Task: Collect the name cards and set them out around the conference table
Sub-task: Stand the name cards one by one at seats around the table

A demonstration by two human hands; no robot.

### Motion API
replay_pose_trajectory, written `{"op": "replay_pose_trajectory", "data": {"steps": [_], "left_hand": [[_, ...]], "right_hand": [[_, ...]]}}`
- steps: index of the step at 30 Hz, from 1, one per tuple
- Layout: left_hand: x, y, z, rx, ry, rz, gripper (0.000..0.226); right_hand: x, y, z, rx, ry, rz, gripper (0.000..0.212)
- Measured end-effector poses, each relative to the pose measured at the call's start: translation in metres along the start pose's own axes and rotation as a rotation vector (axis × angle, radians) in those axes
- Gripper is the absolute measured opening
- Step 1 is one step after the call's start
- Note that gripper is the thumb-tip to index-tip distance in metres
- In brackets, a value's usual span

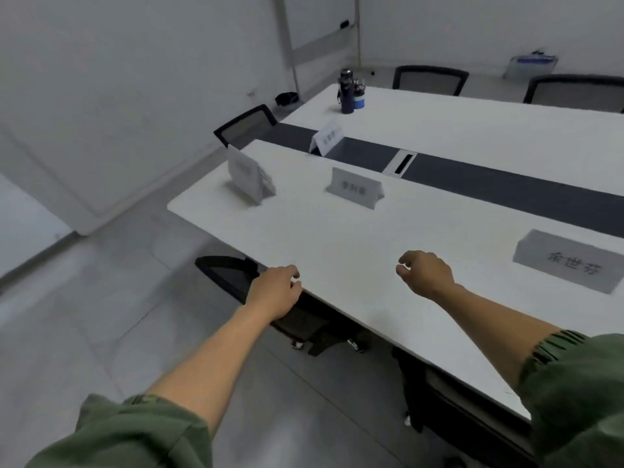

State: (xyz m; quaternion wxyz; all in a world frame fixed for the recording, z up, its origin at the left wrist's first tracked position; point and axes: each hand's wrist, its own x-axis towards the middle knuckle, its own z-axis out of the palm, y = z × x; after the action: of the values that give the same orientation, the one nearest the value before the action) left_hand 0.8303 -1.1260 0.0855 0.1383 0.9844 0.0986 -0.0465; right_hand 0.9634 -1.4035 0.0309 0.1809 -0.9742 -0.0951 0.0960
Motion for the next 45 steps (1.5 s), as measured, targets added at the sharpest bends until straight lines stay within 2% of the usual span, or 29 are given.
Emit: {"op": "replay_pose_trajectory", "data": {"steps": [7, 11, 18, 25, 30, 36, 40, 45], "left_hand": [[-0.042, -0.133, -0.054, -0.077, 0.085, -0.197, 0.022], [-0.039, -0.175, -0.059, -0.094, 0.097, -0.227, 0.023], [0.031, -0.294, -0.090, -0.051, 0.096, -0.307, 0.026], [0.100, -0.382, -0.130, -0.036, 0.066, -0.350, 0.027], [0.153, -0.438, -0.146, -0.058, 0.034, -0.323, 0.029], [0.237, -0.510, -0.161, -0.044, -0.017, -0.218, 0.029], [0.309, -0.561, -0.183, 0.001, -0.069, -0.104, 0.030], [0.387, -0.584, -0.201, 0.023, -0.132, 0.013, 0.034]], "right_hand": [[0.019, -0.160, 0.024, 0.028, -0.037, -0.170, 0.034], [0.042, -0.211, 0.036, 0.023, -0.061, -0.200, 0.034], [0.138, -0.325, 0.090, 0.064, -0.119, -0.219, 0.033], [0.225, -0.427, 0.108, 0.038, -0.175, -0.230, 0.036], [0.275, -0.486, 0.119, 0.046, -0.165, -0.225, 0.032], [0.338, -0.535, 0.135, 0.052, -0.108, -0.129, 0.033], [0.380, -0.574, 0.136, 0.066, -0.033, -0.079, 0.035], [0.416, -0.588, 0.120, 0.055, 0.139, 0.015, 0.044]]}}
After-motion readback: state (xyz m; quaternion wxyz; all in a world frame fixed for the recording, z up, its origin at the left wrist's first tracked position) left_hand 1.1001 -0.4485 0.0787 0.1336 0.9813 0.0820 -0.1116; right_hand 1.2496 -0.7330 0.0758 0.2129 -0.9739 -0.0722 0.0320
